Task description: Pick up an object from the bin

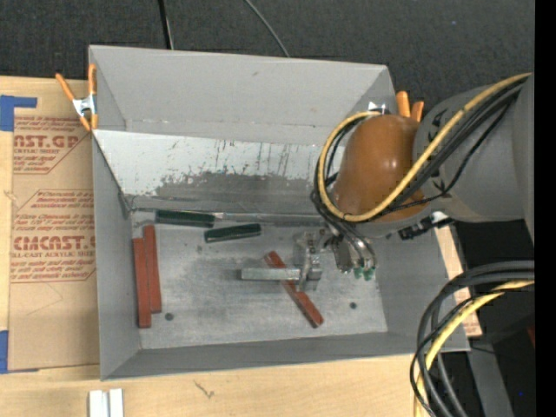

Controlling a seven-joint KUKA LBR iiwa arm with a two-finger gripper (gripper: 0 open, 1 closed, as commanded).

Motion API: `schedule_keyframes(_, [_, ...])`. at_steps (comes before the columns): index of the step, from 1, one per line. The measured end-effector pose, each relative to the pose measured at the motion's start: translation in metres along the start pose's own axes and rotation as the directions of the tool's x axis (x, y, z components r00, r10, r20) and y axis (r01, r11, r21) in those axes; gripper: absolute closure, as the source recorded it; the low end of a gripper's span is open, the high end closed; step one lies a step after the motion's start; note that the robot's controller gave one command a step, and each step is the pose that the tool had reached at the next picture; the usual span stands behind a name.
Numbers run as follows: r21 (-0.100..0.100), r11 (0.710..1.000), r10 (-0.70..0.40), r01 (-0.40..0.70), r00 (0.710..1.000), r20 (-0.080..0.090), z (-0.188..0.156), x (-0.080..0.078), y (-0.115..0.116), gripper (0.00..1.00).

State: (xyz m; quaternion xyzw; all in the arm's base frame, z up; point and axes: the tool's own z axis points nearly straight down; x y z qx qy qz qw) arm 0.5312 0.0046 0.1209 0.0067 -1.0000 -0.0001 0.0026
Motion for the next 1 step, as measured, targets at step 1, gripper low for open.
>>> schedule_keyframes(1, [-0.001,0.999,0.045,-0.045,0.999,0.009,-0.1747,-0.0024,0.0292,1.0])
